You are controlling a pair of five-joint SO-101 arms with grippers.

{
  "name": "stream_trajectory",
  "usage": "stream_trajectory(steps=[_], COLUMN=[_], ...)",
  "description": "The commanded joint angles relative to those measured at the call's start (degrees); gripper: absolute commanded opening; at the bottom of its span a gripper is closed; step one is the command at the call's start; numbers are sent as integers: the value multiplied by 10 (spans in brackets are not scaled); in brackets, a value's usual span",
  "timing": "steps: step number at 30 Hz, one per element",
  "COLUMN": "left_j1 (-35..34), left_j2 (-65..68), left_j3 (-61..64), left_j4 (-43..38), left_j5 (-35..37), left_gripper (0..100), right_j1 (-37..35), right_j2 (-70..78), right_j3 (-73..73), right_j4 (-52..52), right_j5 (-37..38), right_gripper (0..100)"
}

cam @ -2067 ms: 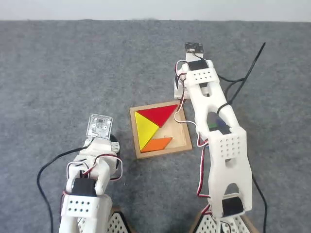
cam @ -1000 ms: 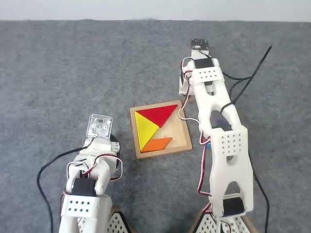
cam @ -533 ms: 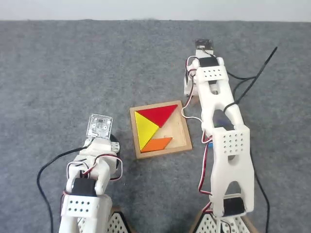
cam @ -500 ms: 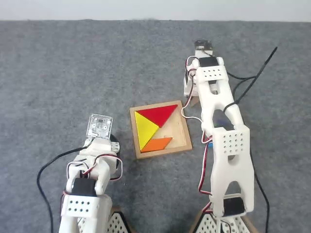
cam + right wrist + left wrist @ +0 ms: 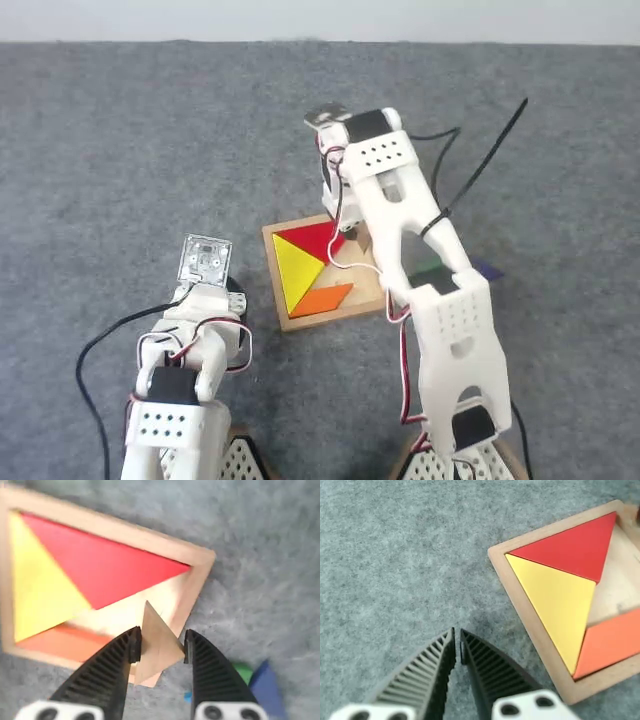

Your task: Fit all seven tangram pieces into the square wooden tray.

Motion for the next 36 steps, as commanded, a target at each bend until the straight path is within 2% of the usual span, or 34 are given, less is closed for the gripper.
stream_trajectory(steps=[1,5,11,15,25,36], left_j1=[-2,-3,-3,-2,-2,-3], left_j2=[-8,-8,-8,-8,-8,-8], left_j3=[-5,-5,-5,-5,-5,-5], left_j4=[3,3,3,3,3,3], left_j5=[4,4,4,4,4,4], left_gripper=[15,15,15,15,15,15], right_j1=[-24,-51,-75,-84,-87,-108], right_j2=[-94,-110,-115,-113,-116,-167], right_j3=[3,65,172,193,205,267], right_j4=[22,8,-95,-145,-146,-175], right_j5=[65,122,193,227,345,370], right_gripper=[86,86,86,86,87,86])
